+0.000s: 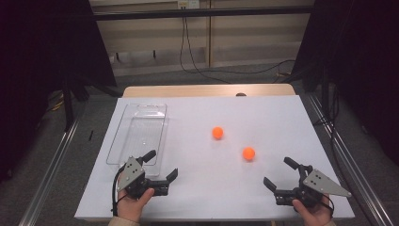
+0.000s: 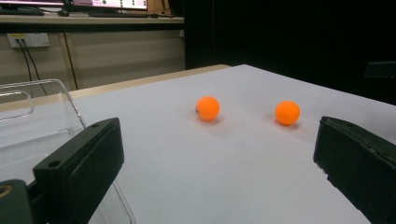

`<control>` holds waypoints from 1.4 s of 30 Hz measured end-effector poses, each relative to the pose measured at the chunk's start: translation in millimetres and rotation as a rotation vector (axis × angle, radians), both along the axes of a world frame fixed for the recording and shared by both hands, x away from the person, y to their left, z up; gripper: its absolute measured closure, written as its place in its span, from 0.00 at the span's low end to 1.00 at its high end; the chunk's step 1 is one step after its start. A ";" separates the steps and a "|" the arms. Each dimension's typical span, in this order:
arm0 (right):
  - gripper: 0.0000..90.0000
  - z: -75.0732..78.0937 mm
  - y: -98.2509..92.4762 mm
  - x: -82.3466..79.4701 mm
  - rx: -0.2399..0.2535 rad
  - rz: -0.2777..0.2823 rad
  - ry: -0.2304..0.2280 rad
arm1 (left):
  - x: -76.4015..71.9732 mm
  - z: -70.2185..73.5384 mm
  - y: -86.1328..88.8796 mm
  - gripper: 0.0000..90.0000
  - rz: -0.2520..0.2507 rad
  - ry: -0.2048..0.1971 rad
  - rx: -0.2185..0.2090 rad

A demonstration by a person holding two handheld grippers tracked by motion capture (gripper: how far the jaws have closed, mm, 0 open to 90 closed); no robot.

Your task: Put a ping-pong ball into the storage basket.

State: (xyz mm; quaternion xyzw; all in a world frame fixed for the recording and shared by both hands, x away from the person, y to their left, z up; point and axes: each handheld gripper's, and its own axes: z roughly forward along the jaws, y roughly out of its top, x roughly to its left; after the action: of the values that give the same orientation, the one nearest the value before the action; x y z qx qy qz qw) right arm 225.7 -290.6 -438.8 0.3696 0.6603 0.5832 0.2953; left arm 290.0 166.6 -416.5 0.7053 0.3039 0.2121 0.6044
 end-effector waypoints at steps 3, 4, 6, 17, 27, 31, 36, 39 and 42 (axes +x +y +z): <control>0.01 0.0 -0.2 0.0 0.000 0.001 0.000 | 0.3 0.3 -1.8 0.02 -0.005 -0.001 0.001; 0.01 0.1 0.1 -0.1 0.003 0.000 0.001 | 0.6 0.7 -2.5 0.02 -0.010 -0.004 0.002; 0.01 0.1 0.0 0.0 0.000 0.003 0.001 | 1.2 1.3 -5.8 0.02 -0.014 -0.012 0.006; 0.01 -0.3 -0.4 0.1 0.004 0.000 0.006 | 4.1 1.7 -17.5 0.02 -0.038 -0.021 0.022; 0.01 -1.1 -0.9 0.9 0.006 -0.003 0.007 | 7.6 0.3 -29.4 0.02 -0.058 -0.018 0.021; 0.01 -1.0 -0.4 0.8 0.008 -0.001 0.007 | 8.4 0.2 -31.3 0.02 -0.061 -0.020 0.027; 0.01 -1.0 -0.5 0.8 0.010 -0.001 0.007 | 9.4 -0.5 -33.8 0.02 -0.067 -0.018 0.029; 0.01 -1.0 -0.8 0.8 0.009 -0.001 0.007 | 10.1 -0.8 -35.4 0.02 -0.068 -0.016 0.028; 0.01 -0.9 -0.6 0.7 0.011 -0.001 0.007 | 10.5 -1.1 -37.6 0.02 -0.073 -0.016 0.029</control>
State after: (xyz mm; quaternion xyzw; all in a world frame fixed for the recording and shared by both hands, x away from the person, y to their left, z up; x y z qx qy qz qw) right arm 226.4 -291.2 -439.7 0.3735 0.6580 0.5854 0.2912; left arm 300.4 129.0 -417.7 0.7230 0.2698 0.1999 0.6038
